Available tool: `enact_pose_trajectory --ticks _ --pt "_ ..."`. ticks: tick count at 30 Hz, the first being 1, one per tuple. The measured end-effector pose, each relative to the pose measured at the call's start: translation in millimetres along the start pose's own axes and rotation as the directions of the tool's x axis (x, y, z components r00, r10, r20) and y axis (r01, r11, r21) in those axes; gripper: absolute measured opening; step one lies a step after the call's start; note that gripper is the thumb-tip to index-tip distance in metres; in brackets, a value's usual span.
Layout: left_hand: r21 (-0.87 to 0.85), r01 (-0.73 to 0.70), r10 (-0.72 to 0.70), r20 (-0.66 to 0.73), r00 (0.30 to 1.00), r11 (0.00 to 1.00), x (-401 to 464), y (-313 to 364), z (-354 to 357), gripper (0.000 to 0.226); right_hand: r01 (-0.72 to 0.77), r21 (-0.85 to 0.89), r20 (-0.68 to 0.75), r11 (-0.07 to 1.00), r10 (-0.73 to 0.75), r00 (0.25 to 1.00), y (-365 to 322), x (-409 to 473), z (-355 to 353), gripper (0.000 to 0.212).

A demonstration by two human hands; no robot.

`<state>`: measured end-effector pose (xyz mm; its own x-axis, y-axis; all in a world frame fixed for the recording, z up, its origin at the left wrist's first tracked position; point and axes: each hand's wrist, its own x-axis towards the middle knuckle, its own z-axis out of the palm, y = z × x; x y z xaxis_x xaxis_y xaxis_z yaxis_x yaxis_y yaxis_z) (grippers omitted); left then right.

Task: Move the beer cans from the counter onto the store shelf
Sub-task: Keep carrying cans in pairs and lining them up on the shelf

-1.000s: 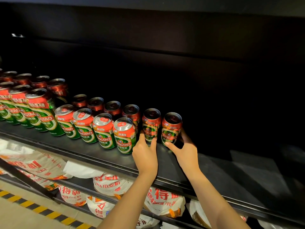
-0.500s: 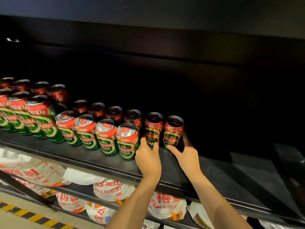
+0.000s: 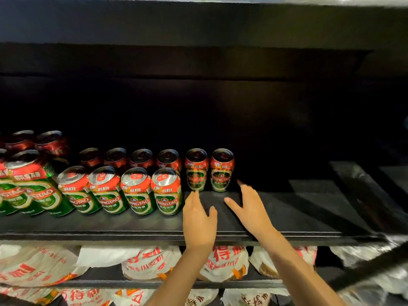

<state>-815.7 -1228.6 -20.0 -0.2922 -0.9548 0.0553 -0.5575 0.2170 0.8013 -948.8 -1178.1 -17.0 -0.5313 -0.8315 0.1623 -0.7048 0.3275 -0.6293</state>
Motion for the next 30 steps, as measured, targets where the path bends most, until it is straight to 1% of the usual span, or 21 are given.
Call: enact_pose_trajectory --ticks 1,3,5,7,9,11,12,13,14,15,17,18,20,22,25,26,28,30 --pt "0.075 -0.055 0.048 0.085 0.995 0.996 -3.1 -3.8 -6.0 0.063 -0.015 -0.036 0.009 0.999 0.015 1.0 -1.6 -14.7 -5.7 0.063" --pt "0.22 -0.18 0.121 0.259 0.958 0.959 -6.5 -8.3 -18.8 0.063 -0.054 -0.114 0.03 0.992 0.057 0.998 -2.5 -45.7 -18.2 0.057" --pt "0.338 -0.334 0.185 0.404 0.896 0.88 -8.0 -9.4 -31.3 0.058 -0.107 -0.191 0.02 0.976 0.113 0.993 -3.0 -79.5 -30.8 0.052" --pt "0.379 -0.471 0.237 0.521 0.82 0.797 -11.6 -9.6 -40.9 0.055 -0.171 -0.228 -0.034 0.958 0.168 0.985 -4.8 -119.4 -39.7 0.048" --pt "0.327 -0.558 0.291 0.597 0.748 0.762 -21.3 -7.2 -48.5 0.05 -0.251 -0.221 -0.097 0.943 0.234 0.967 -7.7 -165.6 -43.4 0.043" --pt "0.208 -0.63 0.373 0.653 0.659 0.748 -40.4 -2.4 -51.7 0.037 -0.361 -0.207 -0.163 0.909 0.332 0.929 -14.7 -218.5 -43.5 0.039" --pt "0.144 -0.672 0.412 0.691 0.594 0.727 -54.2 1.5 -53.1 0.031 -0.424 -0.196 -0.197 0.884 0.388 0.9 -19.2 -246.9 -42.9 0.038" --pt "0.073 -0.72 0.451 0.735 0.507 0.69 -70.7 4.8 -54.0 0.028 -0.489 -0.179 -0.234 0.854 0.446 0.864 -24.8 -276.1 -41.9 0.038" --pt "-0.01 -0.764 0.482 0.781 0.397 0.646 -88.7 8.4 -55.1 0.028 -0.549 -0.163 -0.279 0.82 0.496 0.823 -31.7 -306.2 -40.8 0.039" --pt "-0.102 -0.797 0.503 0.821 0.271 0.595 -108.2 11.9 -56.2 0.03 -0.609 -0.146 -0.329 0.78 0.542 0.773 -40.4 -336.3 -39.9 0.038" --pt "-0.278 -0.811 0.514 0.857 0.032 0.514 -150.3 18.9 -58.3 0.036 -0.725 -0.092 -0.419 0.682 0.634 0.65 -60.4 -394.3 -36.5 0.039" --pt "-0.341 -0.808 0.499 0.864 -0.068 0.48 -172.5 21.2 -60.7 0.039 -0.774 -0.051 -0.454 0.631 0.676 0.58 -72.0 -421.9 -33.9 0.04" --pt "-0.44 -0.811 0.483 0.845 -0.228 0.386 -217.3 22.6 -62.8 0.044 -0.845 0.043 -0.516 0.532 0.736 0.437 -95.6 -474.8 -28.3 0.043" --pt "-0.53 -0.792 0.47 0.806 -0.359 0.304 -264.1 22.9 -66.0 0.047 -0.888 0.15 -0.559 0.435 0.778 0.286 -119.7 -526.5 -20.6 0.045" --pt "-0.657 -0.723 0.439 0.726 -0.53 0.213 -339.0 16.4 -74.5 0.047 -0.91 0.289 -0.586 0.297 0.806 0.077 -157.5 -604.6 -6.9 0.046" --pt "-0.694 -0.691 0.427 0.697 -0.576 0.203 -365.5 12.4 -78.6 0.048 -0.91 0.327 -0.583 0.254 0.812 0.017 -171.7 -630.3 -2.7 0.046" --pt "-0.751 -0.626 0.391 0.651 -0.651 0.209 -423.2 1.2 -89.6 0.049 -0.909 0.382 -0.577 0.168 0.812 -0.092 -203.0 -683.7 7.0 0.045" --pt "-0.8 -0.568 0.343 0.598 -0.724 0.194 -485.8 -13.5 -106.7 0.047 -0.9 0.431 -0.56 0.066 0.802 -0.209 -237.7 -740.0 18.9 0.044"
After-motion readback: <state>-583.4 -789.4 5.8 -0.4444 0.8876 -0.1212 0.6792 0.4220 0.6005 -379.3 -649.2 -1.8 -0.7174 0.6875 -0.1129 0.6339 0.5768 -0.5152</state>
